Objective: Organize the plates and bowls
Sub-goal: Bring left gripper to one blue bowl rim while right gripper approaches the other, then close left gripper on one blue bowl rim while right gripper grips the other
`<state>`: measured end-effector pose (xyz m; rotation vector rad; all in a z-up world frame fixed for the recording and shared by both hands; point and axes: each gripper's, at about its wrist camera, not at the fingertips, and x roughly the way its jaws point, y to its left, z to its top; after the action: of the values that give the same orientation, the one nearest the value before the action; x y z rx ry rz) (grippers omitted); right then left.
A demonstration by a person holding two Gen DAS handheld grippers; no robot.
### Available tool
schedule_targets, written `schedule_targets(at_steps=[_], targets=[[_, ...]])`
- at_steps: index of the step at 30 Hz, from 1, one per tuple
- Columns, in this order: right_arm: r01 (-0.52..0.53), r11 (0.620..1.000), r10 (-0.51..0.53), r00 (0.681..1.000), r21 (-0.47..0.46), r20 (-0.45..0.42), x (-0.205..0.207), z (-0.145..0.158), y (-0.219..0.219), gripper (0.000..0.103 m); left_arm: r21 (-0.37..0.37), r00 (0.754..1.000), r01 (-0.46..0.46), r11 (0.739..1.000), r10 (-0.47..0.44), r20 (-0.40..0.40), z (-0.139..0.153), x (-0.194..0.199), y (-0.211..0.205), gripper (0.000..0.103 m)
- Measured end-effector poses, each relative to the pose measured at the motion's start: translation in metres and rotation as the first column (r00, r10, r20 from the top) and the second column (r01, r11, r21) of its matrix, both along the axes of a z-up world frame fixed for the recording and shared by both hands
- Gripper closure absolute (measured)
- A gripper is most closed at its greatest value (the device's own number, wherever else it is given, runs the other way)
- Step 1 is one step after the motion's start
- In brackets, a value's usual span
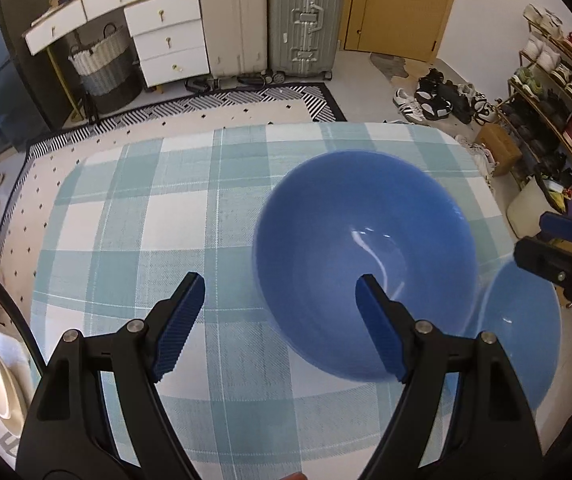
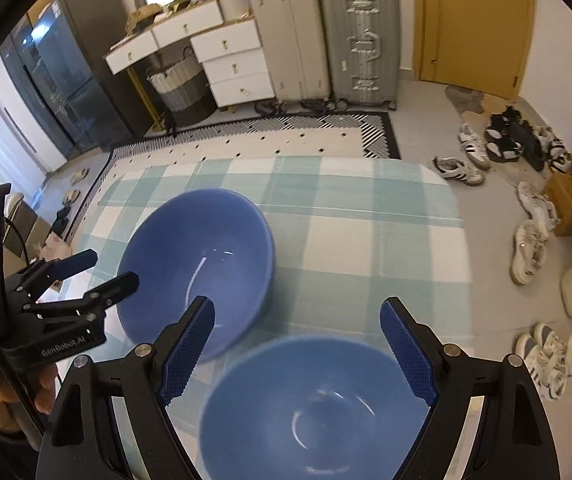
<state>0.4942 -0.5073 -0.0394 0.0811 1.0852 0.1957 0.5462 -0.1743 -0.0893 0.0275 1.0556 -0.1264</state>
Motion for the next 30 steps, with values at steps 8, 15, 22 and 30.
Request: schedule_targets(at_steps=[8,15,22,30], targets=[[-0.034,0.999,0.031,0.997,-0.038,-0.074,0.03,-0.031,0.023,0.017,-0.009,0.999,-0.001,1.0,0.001,-0.034,-0.043,0.022,0.014,0.027],[-0.048,0.998,0.043,0.994,-0.043,-0.103,0.047,-0.047,0.03,0.04,-0.017,0.998,0.004,1.0,-0.006,-0.061,-0.065,0.029,0.017,0.043],[-0.061,0.998,0.058,0.988,-0.015,-0.143,0.054,-0.063,0.037,0.071,0.008,0.997,0.019,1.0,-0.019,-0.08,-0.072,0.03,0.01,0.083],[-0.025,0.999,0.021,0.991,-0.028,-0.133,0.052,-0.065,0.035,0.092,-0.009,0.996,0.03,0.999,-0.031,-0.086,-0.063,0.014,-0.003,0.088]])
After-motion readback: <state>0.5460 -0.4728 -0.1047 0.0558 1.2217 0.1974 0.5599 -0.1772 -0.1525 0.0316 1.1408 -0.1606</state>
